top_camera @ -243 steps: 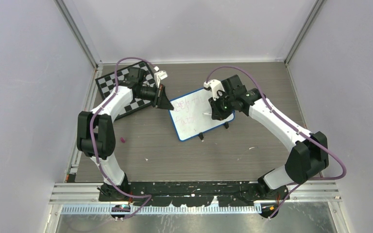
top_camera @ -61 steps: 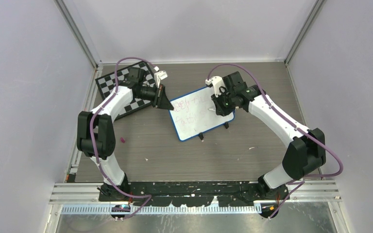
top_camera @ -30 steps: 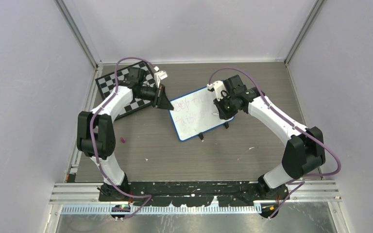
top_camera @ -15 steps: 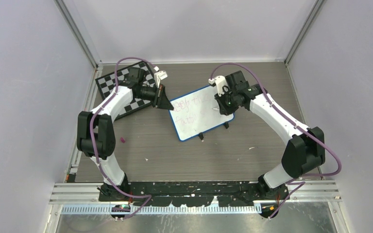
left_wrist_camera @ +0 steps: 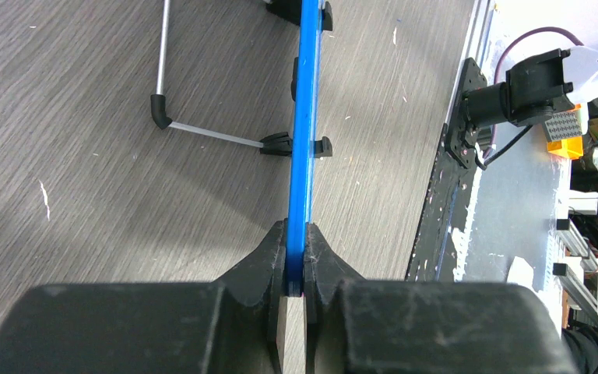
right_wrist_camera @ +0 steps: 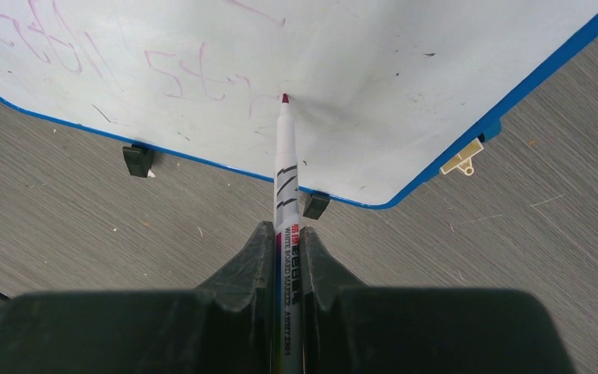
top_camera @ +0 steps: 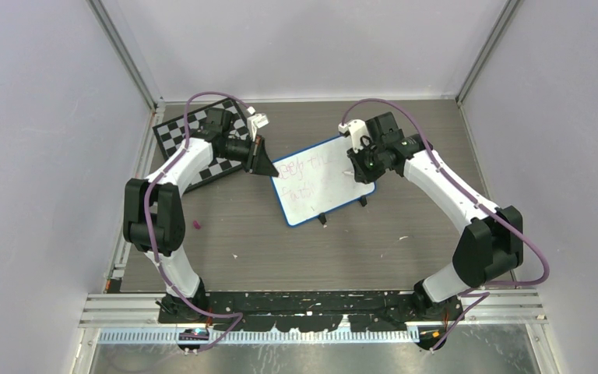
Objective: Write a sentence on the whiteboard
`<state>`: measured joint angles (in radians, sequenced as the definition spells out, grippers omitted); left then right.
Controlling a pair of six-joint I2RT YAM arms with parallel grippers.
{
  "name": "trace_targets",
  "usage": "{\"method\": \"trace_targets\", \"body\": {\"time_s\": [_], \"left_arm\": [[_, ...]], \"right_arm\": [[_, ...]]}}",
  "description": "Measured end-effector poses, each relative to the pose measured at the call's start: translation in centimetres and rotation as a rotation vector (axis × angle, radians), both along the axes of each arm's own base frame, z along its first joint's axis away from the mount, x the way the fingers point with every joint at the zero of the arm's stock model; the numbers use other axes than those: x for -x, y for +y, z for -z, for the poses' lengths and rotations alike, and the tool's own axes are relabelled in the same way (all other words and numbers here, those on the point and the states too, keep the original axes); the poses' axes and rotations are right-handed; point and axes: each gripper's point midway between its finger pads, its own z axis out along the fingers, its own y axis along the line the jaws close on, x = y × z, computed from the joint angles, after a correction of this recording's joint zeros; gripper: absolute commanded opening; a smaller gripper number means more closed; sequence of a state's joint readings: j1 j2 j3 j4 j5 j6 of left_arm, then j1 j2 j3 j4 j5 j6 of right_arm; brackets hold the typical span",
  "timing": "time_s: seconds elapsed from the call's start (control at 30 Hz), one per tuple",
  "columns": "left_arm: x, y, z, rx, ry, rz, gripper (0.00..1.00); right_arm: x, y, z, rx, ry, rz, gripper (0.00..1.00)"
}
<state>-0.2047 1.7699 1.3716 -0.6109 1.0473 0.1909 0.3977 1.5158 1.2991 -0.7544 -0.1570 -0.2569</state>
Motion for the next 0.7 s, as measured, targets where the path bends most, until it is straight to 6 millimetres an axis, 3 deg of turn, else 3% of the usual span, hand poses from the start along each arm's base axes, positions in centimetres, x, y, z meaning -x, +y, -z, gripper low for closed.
{"method": "trace_targets", "body": {"time_s": [0.7], "left_arm": [[-0.01,0.00,0.04,-0.001,0.002,-0.001,0.00]], "right_arm": [[-0.23,-0.21,0.37,0.012,0.004,0.006,0.00]]}}
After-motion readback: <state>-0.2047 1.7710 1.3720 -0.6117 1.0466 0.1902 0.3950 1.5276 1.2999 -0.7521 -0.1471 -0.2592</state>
